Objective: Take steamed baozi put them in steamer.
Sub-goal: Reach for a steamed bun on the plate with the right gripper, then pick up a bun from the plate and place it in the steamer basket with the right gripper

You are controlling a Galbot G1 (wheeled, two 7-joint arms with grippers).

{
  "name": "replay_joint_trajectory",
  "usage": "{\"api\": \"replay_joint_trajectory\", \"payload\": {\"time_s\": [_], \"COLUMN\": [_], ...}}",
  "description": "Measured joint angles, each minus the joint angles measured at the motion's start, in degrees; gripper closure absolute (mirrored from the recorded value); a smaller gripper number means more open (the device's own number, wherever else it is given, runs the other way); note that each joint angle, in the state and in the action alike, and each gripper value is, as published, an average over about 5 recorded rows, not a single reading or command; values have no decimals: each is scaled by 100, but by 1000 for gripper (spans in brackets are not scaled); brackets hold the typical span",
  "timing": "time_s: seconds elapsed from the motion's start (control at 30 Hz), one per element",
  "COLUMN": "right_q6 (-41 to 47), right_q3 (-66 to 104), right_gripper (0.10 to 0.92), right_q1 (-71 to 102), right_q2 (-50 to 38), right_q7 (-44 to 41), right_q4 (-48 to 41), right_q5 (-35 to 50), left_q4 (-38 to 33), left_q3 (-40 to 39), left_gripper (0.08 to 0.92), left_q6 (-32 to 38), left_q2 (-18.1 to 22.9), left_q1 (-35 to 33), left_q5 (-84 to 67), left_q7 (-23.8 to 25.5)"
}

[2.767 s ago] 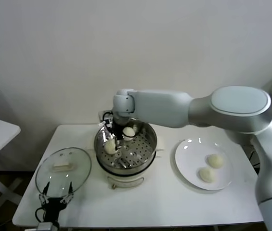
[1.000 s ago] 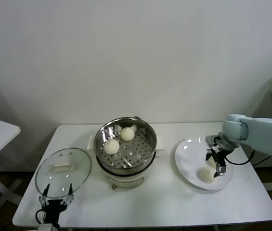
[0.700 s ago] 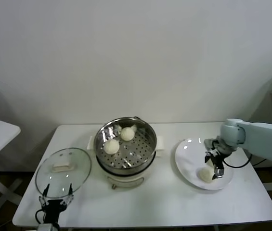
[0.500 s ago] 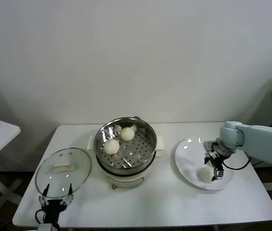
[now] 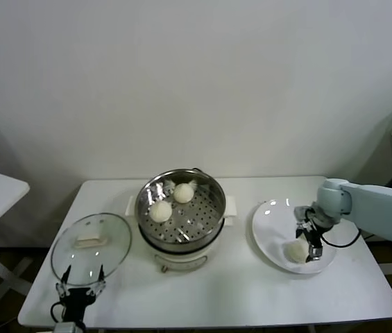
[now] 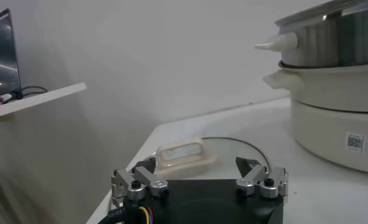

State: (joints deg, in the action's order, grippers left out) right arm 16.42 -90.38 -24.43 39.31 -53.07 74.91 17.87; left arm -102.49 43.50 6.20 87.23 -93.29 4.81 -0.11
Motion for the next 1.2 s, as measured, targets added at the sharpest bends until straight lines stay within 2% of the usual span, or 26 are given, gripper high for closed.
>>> {"api": "replay_joint_trajectory", "payload": {"time_s": [0.53, 0.87, 1.2], "right_q6": [-5, -123, -453], "right_q3": [18, -208, -919], "right_gripper": [385, 418, 418], "right_q1": [-1, -391, -1770], "right_q2": [26, 10, 106], "right_q7": [27, -76, -370], "right_q4": [-23, 142, 707], "right_q5": [-115, -111, 178], "left_q4": [10, 2, -57], "left_q3": [-5, -19, -43], "left_gripper": [177, 177, 177], "left_q6": [-1, -2, -16], "left_q2": [0, 18, 22], "left_q1": [12, 19, 16], "left_q5": [-3, -4, 26], "left_q7": [2, 2, 4]}}
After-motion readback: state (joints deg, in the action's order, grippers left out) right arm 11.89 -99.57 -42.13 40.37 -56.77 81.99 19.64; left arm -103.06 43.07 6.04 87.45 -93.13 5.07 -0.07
